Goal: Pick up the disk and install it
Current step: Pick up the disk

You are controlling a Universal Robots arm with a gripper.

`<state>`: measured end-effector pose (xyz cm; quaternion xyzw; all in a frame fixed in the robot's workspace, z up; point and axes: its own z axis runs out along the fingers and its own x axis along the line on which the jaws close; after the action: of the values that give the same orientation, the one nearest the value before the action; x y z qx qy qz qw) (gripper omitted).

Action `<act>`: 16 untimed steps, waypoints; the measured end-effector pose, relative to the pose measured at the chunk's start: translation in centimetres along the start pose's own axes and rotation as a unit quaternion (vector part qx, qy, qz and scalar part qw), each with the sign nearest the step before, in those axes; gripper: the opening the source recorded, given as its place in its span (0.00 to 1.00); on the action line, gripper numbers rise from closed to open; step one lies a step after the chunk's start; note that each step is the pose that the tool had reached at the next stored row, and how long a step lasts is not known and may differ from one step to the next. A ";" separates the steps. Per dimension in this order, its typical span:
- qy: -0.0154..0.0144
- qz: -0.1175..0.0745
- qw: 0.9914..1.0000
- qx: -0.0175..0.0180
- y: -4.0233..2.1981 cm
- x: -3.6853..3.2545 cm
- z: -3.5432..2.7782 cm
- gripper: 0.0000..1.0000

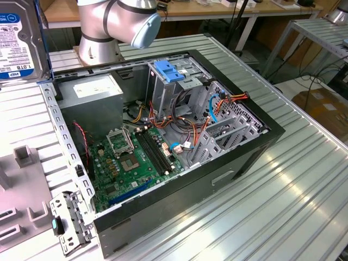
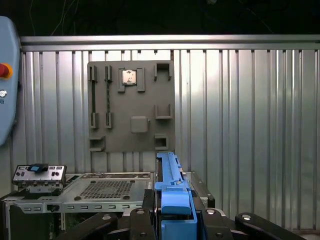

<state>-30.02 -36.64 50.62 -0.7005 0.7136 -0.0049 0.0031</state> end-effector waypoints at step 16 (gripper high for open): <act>0.000 0.000 1.000 0.000 -3.02 -0.05 0.04 0.37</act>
<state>-27.00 -36.65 50.62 -0.7006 0.7136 -0.0049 0.0031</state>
